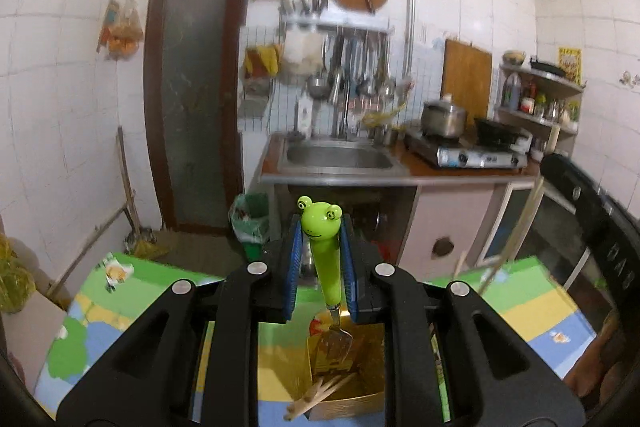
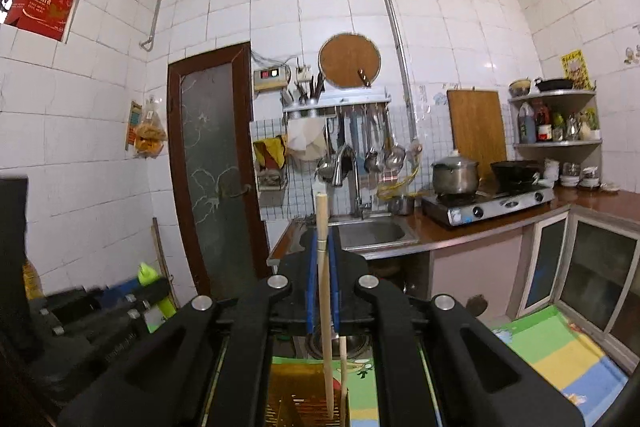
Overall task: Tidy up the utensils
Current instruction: 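Lift the chopstick and frog fork with both tools and carry them above the holder, then drop the chopstick and frog fork into the holder by opening both tools, then move the right tool down onto the last chopstick and close it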
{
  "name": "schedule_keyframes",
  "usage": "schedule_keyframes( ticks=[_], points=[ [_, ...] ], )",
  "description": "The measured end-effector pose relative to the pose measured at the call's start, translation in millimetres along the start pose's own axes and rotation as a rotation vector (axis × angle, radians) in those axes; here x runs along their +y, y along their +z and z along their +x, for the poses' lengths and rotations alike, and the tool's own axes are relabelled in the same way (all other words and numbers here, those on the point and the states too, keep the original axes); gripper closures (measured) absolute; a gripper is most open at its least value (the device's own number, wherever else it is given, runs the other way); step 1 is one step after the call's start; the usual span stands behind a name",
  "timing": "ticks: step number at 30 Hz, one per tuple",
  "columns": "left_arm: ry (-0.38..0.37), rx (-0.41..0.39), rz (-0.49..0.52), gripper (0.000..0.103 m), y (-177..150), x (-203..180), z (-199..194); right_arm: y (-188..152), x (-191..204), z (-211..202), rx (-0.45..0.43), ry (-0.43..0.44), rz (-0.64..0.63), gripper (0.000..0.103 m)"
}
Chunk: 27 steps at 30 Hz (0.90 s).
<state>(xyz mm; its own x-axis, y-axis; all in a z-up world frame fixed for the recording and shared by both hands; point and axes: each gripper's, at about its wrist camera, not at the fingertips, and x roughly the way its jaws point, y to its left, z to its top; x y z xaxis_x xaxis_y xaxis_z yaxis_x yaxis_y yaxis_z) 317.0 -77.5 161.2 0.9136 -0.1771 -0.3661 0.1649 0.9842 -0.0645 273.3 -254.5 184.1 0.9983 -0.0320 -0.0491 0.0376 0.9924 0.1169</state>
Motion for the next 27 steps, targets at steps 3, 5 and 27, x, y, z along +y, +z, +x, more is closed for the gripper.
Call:
schedule_keyframes(
  ticks=[3,5,27],
  points=[
    [0.008,0.038,0.007,0.086,-18,4,21,-26,-3,20,0.056,0.011,0.004,0.097],
    [0.014,0.067,0.007,0.086,-30,7,35,-45,-4,31,0.098,0.01,-0.006,0.097],
    [0.063,0.067,-0.046,0.005,-56,71,-112,-53,-14,-72,0.284,-0.101,-0.079,0.017]
  ],
)
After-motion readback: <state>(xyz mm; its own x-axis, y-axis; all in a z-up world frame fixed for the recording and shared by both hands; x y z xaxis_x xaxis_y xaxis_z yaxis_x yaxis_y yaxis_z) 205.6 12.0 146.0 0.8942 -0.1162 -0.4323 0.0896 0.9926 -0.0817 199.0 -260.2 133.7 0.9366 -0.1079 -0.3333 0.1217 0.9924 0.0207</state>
